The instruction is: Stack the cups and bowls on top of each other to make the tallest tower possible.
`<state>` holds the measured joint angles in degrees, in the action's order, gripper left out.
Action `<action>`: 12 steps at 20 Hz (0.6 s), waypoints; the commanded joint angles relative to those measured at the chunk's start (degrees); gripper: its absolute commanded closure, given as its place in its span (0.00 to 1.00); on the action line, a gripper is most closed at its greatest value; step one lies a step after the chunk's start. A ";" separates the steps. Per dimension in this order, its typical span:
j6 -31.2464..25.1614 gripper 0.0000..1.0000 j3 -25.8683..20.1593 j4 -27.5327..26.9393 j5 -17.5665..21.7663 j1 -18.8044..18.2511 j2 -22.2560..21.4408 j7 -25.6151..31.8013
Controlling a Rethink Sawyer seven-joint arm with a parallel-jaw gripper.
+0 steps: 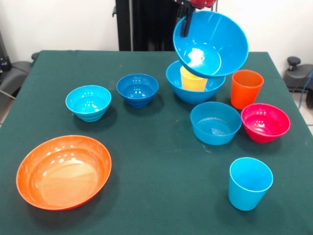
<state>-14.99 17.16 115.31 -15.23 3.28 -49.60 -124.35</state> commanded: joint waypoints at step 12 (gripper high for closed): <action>-6.26 1.00 -3.38 7.81 5.61 1.03 -3.81 -1.29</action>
<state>-15.19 17.14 117.57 -14.68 3.37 -50.94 -124.35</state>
